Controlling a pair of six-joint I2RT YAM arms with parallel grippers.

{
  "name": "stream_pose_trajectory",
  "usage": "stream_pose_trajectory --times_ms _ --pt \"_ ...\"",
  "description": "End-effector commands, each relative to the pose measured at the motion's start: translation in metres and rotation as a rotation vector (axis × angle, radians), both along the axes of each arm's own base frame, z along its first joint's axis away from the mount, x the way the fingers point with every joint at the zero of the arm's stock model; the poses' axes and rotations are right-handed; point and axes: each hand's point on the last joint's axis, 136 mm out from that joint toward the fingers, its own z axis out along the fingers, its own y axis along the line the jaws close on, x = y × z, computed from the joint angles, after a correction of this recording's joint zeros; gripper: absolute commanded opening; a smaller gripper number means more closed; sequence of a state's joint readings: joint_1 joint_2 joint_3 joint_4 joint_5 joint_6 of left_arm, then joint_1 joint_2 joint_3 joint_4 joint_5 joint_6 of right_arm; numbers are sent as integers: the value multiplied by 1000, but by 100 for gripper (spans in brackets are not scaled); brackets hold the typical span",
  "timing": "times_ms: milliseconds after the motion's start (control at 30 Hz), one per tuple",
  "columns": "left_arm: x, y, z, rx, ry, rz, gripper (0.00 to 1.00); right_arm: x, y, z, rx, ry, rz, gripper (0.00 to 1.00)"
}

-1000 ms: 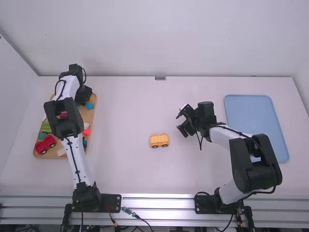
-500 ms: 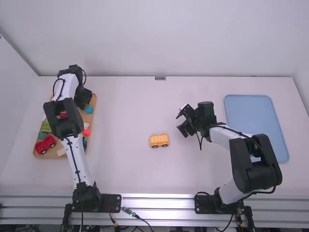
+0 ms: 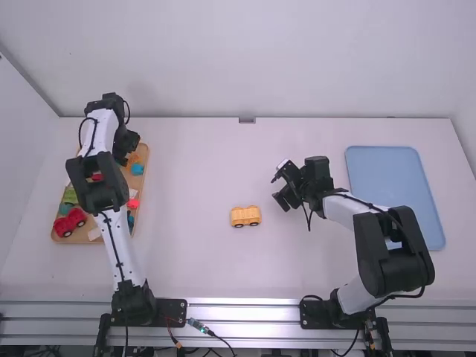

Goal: Assemble lego blocks to make yellow taxi

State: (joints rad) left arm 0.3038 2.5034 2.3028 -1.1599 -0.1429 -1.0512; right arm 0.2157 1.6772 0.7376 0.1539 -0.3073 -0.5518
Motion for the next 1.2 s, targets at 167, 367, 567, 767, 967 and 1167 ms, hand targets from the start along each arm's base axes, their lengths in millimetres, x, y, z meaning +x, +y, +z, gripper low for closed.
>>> stream_pose_trajectory --times_ms 167,367,567,767,967,1167 --pt "-5 6 5 13 -42 294 85 3 1 10 6 -25 -2 99" --pt "-7 13 6 46 -69 462 100 3 0 10 6 -25 -3 99" --pt "-3 12 -5 38 -82 465 99 2 1 10 6 -25 0 99" --pt "1 1 -32 -33 -94 462 99 2 1 10 8 -22 -5 99" --pt "-4 7 -34 8 -84 467 95 3 1 10 6 -25 -2 99" --pt "-2 11 -33 29 -94 467 93 2 1 10 6 -24 -2 99"
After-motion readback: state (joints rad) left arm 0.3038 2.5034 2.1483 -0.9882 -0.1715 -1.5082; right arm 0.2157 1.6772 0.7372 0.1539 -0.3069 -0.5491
